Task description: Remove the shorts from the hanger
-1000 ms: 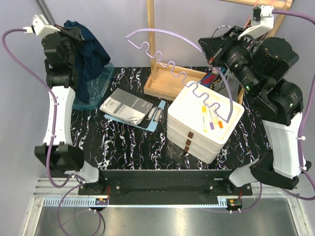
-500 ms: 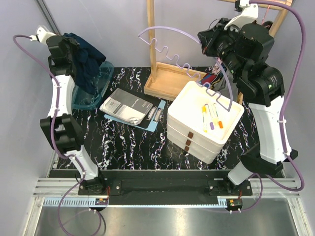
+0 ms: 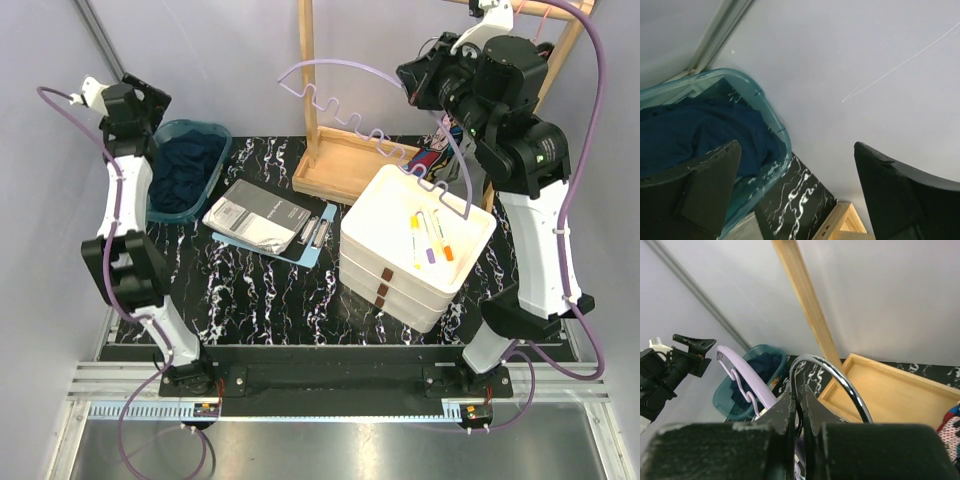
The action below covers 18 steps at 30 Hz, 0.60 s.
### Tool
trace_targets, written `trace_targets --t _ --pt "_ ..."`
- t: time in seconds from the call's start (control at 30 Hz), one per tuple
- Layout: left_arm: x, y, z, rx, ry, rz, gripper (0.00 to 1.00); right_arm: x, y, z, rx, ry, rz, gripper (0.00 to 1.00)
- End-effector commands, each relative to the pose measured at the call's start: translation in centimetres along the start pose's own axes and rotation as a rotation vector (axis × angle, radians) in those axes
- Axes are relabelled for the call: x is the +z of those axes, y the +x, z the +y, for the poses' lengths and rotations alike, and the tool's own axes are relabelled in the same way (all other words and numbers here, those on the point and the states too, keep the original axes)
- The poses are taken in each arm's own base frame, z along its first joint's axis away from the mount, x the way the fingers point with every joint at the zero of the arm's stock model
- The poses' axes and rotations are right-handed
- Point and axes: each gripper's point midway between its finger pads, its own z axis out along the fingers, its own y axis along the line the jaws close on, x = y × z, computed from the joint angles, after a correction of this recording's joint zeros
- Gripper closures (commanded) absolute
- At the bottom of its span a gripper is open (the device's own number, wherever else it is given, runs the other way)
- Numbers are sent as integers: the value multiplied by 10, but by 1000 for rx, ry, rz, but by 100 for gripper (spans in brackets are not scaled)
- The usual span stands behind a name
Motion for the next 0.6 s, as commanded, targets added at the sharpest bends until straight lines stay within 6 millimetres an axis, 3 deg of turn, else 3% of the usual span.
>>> trace_targets --t 0.0,0.03,0.07,0.1,0.13,0.17,0.2,0.23,0.27,0.3,0.33,0.37,0.4,0.43,0.47,0.5,0.57 --pt "-78 -37 -40 -46 103 -46 5 -36 -21 33 62 -175 -18 100" --pt "-113 -41 -67 -47 194 -44 7 -38 -16 38 70 -200 4 100" --pt "-128 -35 -78 -36 239 -38 7 -33 0 38 74 -212 54 100" --pt "-144 -27 -89 -16 287 -20 7 -40 7 44 94 -247 89 100" --pt "-176 -7 -107 25 369 15 7 -40 16 45 106 -258 123 100" --pt "-194 0 -116 45 417 27 7 -36 35 44 121 -260 181 100" --pt "-231 5 -135 70 520 57 8 -42 42 50 123 -300 215 100" --pt "-245 19 -132 87 540 123 9 -42 49 50 125 -309 243 100" --pt "-261 19 -134 88 579 147 10 -45 56 50 123 -314 273 100" --pt "-296 14 -142 106 681 164 10 -46 62 52 123 -330 301 100" --pt "-309 13 -140 127 713 163 10 -48 62 53 118 -337 310 100" --pt "-325 7 -141 153 751 145 9 -46 73 52 127 -328 354 100" --pt "-357 -8 -143 227 829 91 8 -46 75 53 129 -333 372 100" --pt "-377 -18 -144 268 867 67 8 -51 70 57 128 -353 369 100" --pt "-394 -23 -145 308 909 50 6 -49 83 60 134 -373 431 100" --pt "-422 -25 -146 379 996 39 6 -52 84 63 138 -394 448 100" --pt "-450 -28 -144 425 1054 57 5 -58 86 74 142 -459 482 100"
